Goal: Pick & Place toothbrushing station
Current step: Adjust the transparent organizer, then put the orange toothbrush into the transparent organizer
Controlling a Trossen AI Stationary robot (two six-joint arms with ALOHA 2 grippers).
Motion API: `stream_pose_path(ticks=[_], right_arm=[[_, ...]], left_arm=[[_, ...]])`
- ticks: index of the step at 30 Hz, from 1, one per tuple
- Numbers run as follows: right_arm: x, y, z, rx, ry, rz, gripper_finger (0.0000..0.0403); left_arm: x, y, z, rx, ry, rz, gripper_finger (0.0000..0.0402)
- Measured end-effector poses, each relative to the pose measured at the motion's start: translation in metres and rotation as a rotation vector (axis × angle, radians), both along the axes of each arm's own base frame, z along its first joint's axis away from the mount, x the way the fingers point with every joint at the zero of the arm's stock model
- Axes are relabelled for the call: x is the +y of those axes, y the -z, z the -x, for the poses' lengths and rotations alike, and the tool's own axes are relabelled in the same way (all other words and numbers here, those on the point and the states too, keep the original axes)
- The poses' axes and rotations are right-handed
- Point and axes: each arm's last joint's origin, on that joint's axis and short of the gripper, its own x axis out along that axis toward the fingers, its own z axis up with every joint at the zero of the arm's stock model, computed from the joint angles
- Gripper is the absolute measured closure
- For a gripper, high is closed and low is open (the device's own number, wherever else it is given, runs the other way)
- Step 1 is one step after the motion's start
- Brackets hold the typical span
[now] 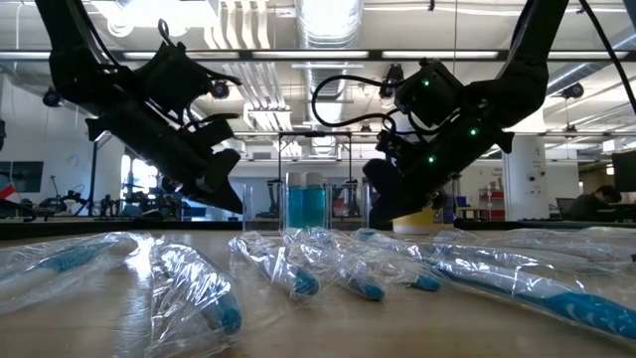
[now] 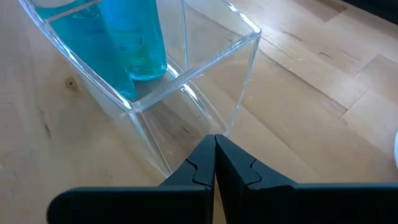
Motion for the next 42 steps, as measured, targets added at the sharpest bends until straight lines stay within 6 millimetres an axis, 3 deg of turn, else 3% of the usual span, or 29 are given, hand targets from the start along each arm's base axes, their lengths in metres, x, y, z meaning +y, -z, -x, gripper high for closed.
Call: stream_pose_path(ticks=[10, 19, 27, 34, 42], right_arm=[[0.002, -0.004, 0.003, 0.027, -0.016, -0.020, 0.0394], [0.007, -0.052, 0.026, 0.046, -0.011, -0.019, 0.0394], [0.028, -0.097, 0.058, 0.051, -0.087, 0.005, 0.0394], [0.059, -0.127, 0.081, -0.036, -0.207, -0.002, 0.0394], [0.083, -0.157, 0.099, -0.189, -0.487, 0.061, 0.0394]], left_arm=[[0.001, -0.004, 0.001, 0.025, 0.021, -0.030, 0.0397], [-0.004, -0.035, 0.022, 0.041, 0.028, -0.058, 0.0384], [-0.020, -0.069, 0.057, 0.021, 0.140, -0.122, 0.0394], [-0.044, -0.082, 0.094, -0.162, 0.606, -0.184, 0.0397], [-0.044, -0.083, 0.134, -0.291, 0.635, -0.275, 0.0399]])
